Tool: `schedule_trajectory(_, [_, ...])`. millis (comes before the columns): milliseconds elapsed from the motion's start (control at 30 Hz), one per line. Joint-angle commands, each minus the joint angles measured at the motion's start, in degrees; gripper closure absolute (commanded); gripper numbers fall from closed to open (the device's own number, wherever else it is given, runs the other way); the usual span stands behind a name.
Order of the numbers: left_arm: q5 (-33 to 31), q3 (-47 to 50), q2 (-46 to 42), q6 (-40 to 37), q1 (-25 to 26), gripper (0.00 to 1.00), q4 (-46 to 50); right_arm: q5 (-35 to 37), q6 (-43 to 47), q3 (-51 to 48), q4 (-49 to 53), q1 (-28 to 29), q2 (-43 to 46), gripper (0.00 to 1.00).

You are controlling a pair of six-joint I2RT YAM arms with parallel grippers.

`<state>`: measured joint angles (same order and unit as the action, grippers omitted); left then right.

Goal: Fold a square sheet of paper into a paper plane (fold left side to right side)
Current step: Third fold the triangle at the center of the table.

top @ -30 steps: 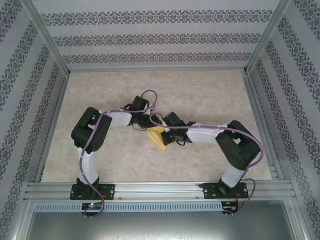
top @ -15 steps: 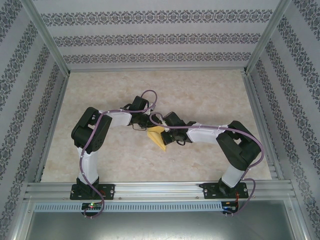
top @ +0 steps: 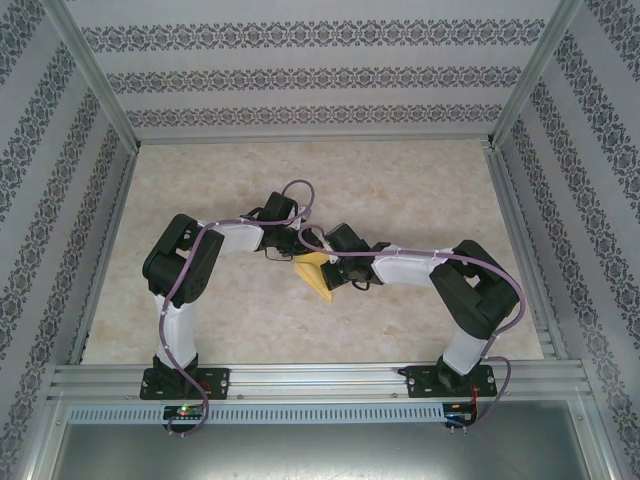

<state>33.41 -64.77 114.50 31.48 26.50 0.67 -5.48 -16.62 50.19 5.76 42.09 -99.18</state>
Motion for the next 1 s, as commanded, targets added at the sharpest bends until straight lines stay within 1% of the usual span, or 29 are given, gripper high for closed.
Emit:
schedule_trajectory(0, [-0.2,0.5,1.7,-1.6,-0.2,0.88,5.2,-0.6,-0.6,1.1,0.2,-0.7,-1.7,1.00])
schedule_trajectory(67, [-0.1,0.5,1.6,-1.5,-0.3,0.87,5.1,-0.5,-0.6,1.3,0.8,-0.7,-2.0,1.00])
schedule_trajectory(233, [0.1,0.1,0.0,-2.1,-0.3,0.82,5.9,-0.2,-0.5,0.0,2.2,-0.7,-1.5,1.00])
schedule_trajectory(467, [0.5,-6.6,-3.0,-6.2,-1.2,0.68,13.2,-1.0,0.0,-1.9,3.5,-0.4,-1.3,1.00])
schedule_trajectory(600, [0.2,-9.4,-4.6,-7.2,-3.2,0.64,15.8,0.0,0.3,-1.7,4.8,0.3,-1.5,1.00])
schedule_trajectory(667, [0.0,-8.3,-6.4,-7.1,-4.3,0.65,15.2,0.1,0.3,-1.8,4.7,0.4,-1.6,1.00])
schedule_trajectory(700, [-0.1,-7.0,-7.8,-6.9,-4.7,0.68,14.3,0.0,0.3,-1.8,4.7,0.4,-1.6,1.00])
schedule_trajectory(800, [0.4,-1.0,-12.5,-6.3,-5.1,0.79,10.9,0.1,0.3,-1.7,4.7,0.3,-1.7,1.00])
schedule_trajectory(867, [3.4,4.3,-15.7,-5.0,-5.1,0.84,6.2,-0.1,0.3,-1.6,4.7,0.4,-1.8,1.00])
schedule_trajectory(967, [8.8,12.6,-19.7,-1.2,-4.7,0.88,-3.3,-0.1,0.4,-1.3,5.1,0.4,-2.1,1.00])
